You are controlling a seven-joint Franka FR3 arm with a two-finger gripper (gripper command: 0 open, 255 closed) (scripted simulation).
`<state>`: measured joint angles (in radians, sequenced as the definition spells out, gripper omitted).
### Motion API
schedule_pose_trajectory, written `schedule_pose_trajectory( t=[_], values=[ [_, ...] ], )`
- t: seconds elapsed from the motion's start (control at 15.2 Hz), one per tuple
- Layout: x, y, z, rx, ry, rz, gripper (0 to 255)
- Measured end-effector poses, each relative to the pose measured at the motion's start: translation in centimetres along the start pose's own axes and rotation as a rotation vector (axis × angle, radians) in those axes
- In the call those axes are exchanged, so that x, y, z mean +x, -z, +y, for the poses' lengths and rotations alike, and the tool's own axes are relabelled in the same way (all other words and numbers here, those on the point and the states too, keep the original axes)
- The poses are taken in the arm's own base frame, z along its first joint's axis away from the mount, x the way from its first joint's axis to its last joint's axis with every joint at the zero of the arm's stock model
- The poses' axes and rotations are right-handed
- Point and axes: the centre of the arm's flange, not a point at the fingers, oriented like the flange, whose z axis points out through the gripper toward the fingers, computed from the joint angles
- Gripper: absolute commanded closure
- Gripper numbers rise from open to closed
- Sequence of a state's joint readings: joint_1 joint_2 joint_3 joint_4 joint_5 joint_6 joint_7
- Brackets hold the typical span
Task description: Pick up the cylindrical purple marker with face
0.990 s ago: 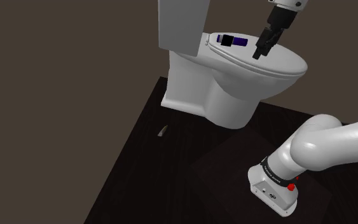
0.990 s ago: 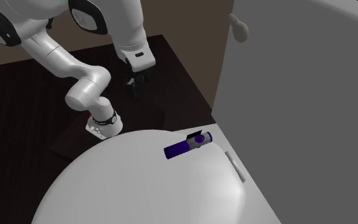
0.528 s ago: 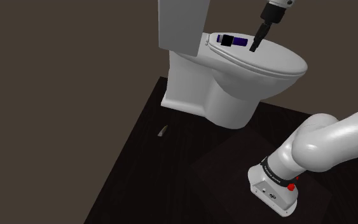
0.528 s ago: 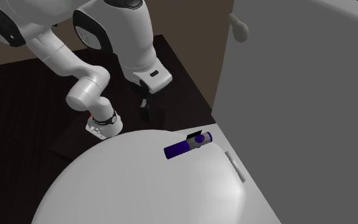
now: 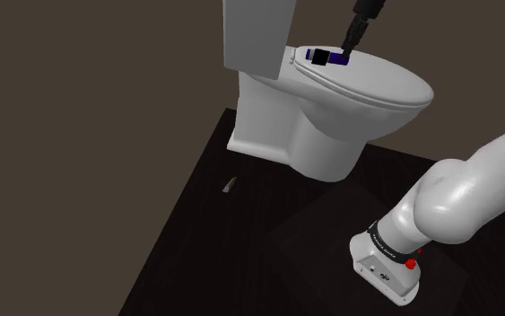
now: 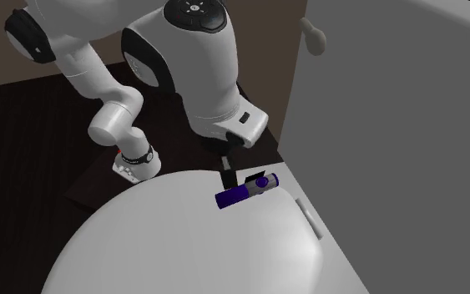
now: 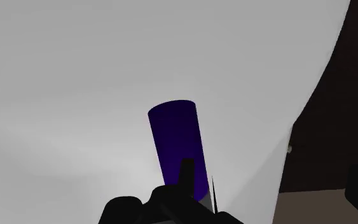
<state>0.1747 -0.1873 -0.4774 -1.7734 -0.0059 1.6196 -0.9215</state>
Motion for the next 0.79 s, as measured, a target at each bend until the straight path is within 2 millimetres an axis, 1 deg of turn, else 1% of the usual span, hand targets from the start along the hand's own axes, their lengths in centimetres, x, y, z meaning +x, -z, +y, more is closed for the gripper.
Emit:
schedule_pose_trajectory(
  t=[0.07, 0.2, 0.26, 0.4, 0.79],
  values=[
    [0.7, 0.1, 1.1, -0.001, 0.034, 0.005, 0],
    [2.4, -0.4, 3.2, -0.003, 0.101, 0.012, 0],
    [3.0, -0.2, 3.9, -0.004, 0.127, 0.015, 0],
    [3.2, -0.8, 4.6, -0.005, 0.149, 0.017, 0],
    [3.2, -3.8, 4.8, -0.006, 0.156, 0.017, 0]
  ],
)
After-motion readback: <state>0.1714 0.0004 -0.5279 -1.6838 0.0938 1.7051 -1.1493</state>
